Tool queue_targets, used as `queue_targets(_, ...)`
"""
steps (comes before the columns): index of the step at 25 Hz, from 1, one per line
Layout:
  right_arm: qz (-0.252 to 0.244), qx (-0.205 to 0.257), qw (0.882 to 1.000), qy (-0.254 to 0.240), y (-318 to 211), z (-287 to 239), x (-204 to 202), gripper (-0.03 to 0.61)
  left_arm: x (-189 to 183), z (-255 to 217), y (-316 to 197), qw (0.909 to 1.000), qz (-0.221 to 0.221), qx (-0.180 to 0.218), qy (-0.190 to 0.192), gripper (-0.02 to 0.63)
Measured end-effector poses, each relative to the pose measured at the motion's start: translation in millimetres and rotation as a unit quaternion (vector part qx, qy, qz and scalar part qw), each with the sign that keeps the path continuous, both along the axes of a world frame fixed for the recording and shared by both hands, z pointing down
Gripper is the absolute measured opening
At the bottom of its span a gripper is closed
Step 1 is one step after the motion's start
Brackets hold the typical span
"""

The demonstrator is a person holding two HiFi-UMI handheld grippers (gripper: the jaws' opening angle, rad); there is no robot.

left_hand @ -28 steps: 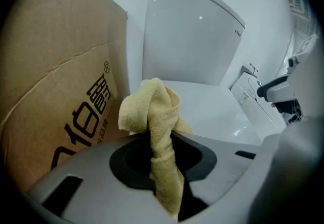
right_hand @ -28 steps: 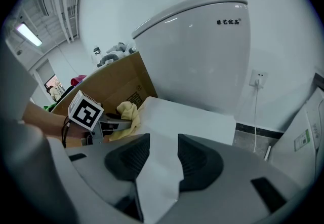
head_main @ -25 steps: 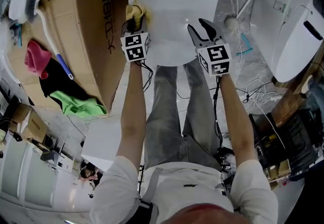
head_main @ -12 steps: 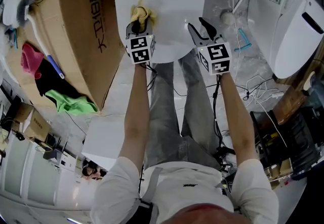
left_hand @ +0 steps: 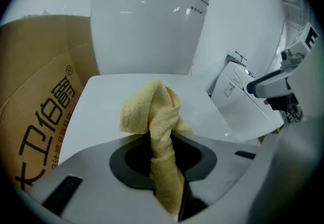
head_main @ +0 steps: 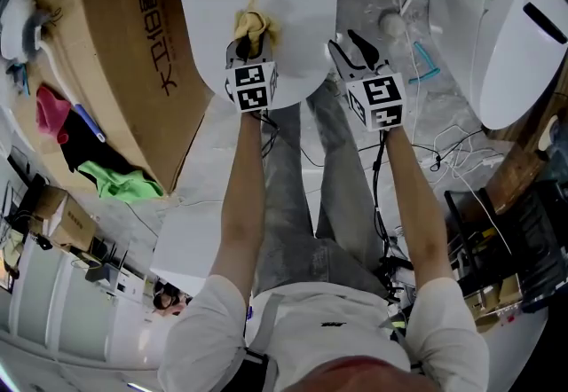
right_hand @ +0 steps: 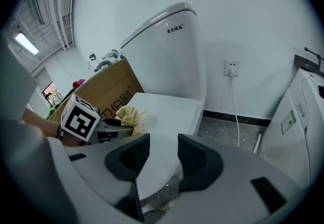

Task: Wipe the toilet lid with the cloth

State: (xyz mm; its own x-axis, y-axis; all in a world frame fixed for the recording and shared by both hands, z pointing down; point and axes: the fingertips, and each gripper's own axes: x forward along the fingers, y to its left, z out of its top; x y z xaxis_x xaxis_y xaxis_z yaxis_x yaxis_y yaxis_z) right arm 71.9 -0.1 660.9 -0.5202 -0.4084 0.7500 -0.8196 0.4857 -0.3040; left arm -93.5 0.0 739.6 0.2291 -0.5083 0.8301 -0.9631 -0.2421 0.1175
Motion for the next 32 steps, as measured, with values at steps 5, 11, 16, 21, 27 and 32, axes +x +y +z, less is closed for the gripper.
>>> queue_targets(5,0.011,-0.004,1.0,-0.002,8.9,4.2,16.1,0.189,20.7,0.9,0.0,1.0,0.009,0.0,-0.003,0.104)
queue_targets(11,0.025,-0.005,1.0,-0.005,17.3,4.6,34.4,0.189,52.2,1.3,0.3,0.9994,0.033,0.002,-0.007,0.104)
queue_targets(16,0.029,-0.001,1.0,-0.006,21.4,3.5,50.6,0.189,85.5,2.0,4.5,0.9981,0.061,-0.003,-0.007,0.104)
queue_targets(21,0.029,-0.001,1.0,-0.004,30.7,3.7,66.2,0.189,111.1,6.8,15.8,0.9974,0.07,-0.018,-0.003,0.104)
queue_targets(27,0.029,-0.009,1.0,-0.001,43.6,3.4,77.5,0.189,145.9,6.3,32.7,0.9926,0.115,-0.036,0.005,0.104)
queue_targets(32,0.027,-0.02,0.999,0.004,59.8,6.4,76.9,0.189,162.4,6.5,49.5,0.9853,0.162,-0.052,0.019,0.104)
